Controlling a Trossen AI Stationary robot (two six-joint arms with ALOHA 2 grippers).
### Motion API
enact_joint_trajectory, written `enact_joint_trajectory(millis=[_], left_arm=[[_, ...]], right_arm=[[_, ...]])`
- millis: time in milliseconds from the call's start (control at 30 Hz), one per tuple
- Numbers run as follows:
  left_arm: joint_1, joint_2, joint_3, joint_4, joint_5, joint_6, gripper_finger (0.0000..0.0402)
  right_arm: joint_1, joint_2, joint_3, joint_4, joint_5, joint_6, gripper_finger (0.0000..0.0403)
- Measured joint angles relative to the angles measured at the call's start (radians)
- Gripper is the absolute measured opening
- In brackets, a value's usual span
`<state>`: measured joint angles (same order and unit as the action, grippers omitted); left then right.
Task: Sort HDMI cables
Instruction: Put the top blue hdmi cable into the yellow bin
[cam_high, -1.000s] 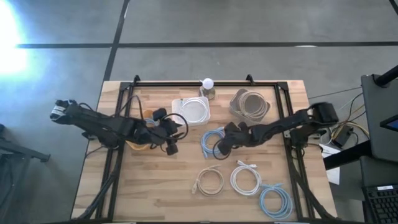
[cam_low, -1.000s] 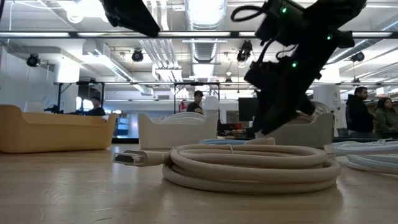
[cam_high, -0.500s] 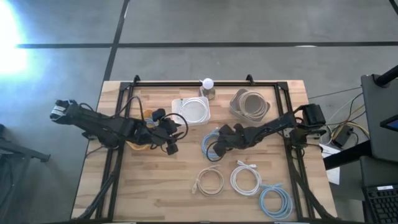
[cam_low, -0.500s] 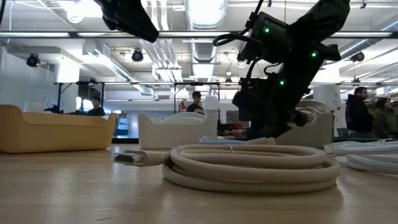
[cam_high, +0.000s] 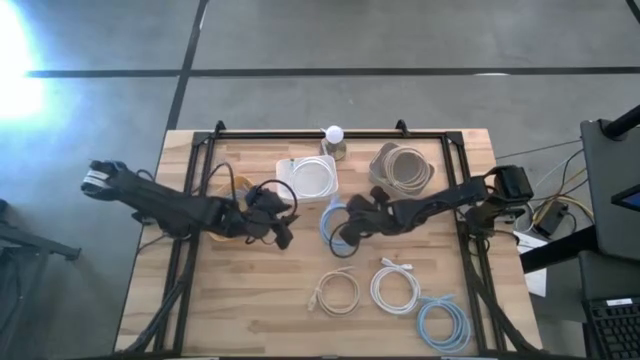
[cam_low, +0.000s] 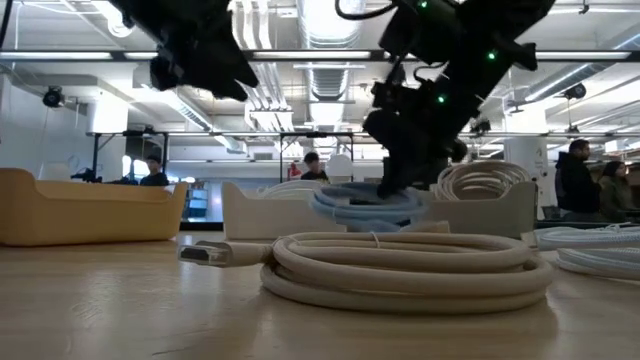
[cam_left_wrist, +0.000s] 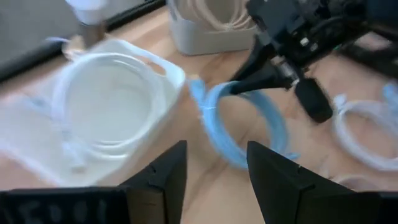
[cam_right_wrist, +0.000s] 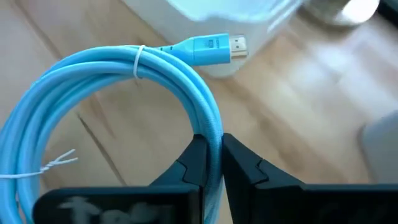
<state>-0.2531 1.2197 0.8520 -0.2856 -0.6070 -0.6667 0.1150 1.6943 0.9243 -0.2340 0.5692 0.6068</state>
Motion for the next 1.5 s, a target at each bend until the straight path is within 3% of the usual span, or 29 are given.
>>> enact_joint_trajectory(millis=[233, 367, 933, 1267, 1500], left_arm=[[0.003, 0.049, -0.16, 0.351, 0.043, -0.041, 0.0163], [0.008, 0.081, -0.218, 0.464, 0.042, -0.079, 0.0163], [0.009, 0.139, -0.234, 0.587, 0.03, -0.037, 0.016], [0.01, 0.139, -0.235, 0.582, 0.022, -0.025, 0.0058], [0.01, 0.139, -0.235, 0.574, 0.027, -0.033, 0.0047]], right_arm=[[0.003, 0.003, 0.093, 0.01, 0.032, -0.124, 0.0028], [0.007, 0.005, 0.147, 0.017, 0.034, -0.182, 0.0028], [0.006, 0.012, 0.234, 0.026, 0.037, -0.298, 0.0029], [0.007, 0.011, 0.227, 0.028, 0.037, -0.321, 0.0029], [0.006, 0.011, 0.227, 0.028, 0.009, -0.353, 0.0054]])
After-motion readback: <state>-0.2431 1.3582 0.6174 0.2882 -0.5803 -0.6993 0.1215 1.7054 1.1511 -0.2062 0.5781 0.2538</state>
